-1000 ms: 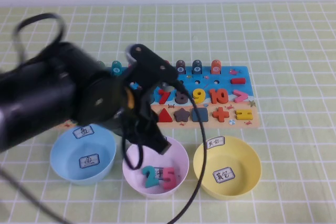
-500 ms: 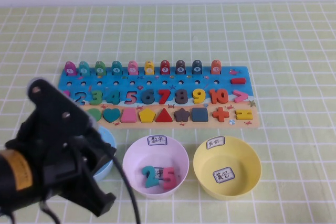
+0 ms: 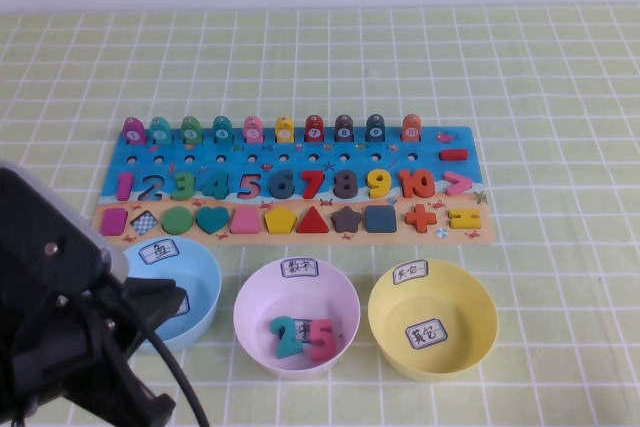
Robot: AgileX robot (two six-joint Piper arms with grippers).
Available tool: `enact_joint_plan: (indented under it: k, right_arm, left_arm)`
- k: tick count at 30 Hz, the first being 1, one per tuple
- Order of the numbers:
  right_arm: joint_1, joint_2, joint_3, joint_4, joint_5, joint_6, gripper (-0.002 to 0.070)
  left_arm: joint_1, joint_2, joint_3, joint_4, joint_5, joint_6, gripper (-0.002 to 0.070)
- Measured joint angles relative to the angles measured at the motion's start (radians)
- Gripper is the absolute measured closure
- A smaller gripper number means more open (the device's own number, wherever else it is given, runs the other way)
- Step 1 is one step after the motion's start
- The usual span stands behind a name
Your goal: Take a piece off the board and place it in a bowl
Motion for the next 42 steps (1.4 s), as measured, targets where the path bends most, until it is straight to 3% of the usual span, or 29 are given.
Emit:
enact_joint_plan:
  k: [8, 11, 19, 22, 28, 42]
  right_arm:
    - [0.0, 0.0, 0.0, 0.0, 0.0, 0.0, 0.0694]
    - [0.0, 0.0, 0.0, 0.0, 0.0, 0.0, 0.0694]
    - [0.0, 0.0, 0.0, 0.0, 0.0, 0.0, 0.0694]
    - [0.0, 0.0, 0.0, 0.0, 0.0, 0.0, 0.0694]
    - [0.0, 0.0, 0.0, 0.0, 0.0, 0.0, 0.0694]
    - [0.0, 0.0, 0.0, 0.0, 0.0, 0.0, 0.0694]
  left_arm:
    - [0.0, 0.0, 0.004, 0.009, -0.002, 0.0, 0.0676]
    - [0.0, -0.002, 0.016, 0.083, -0.02, 0.0, 0.0676]
    - [0.016, -0.137, 0.147, 0.155, -0.209, 0.002, 0.0677]
    - [0.077, -0.22, 0.248, 0.148, -0.315, 0.002, 0.0677]
    - [0.271, -0.407, 0.455, 0.102, -0.505, 0.002, 0.0677]
    - [0.528, -0.703, 0.592, 0.051, -0.466, 0.002, 0.0677]
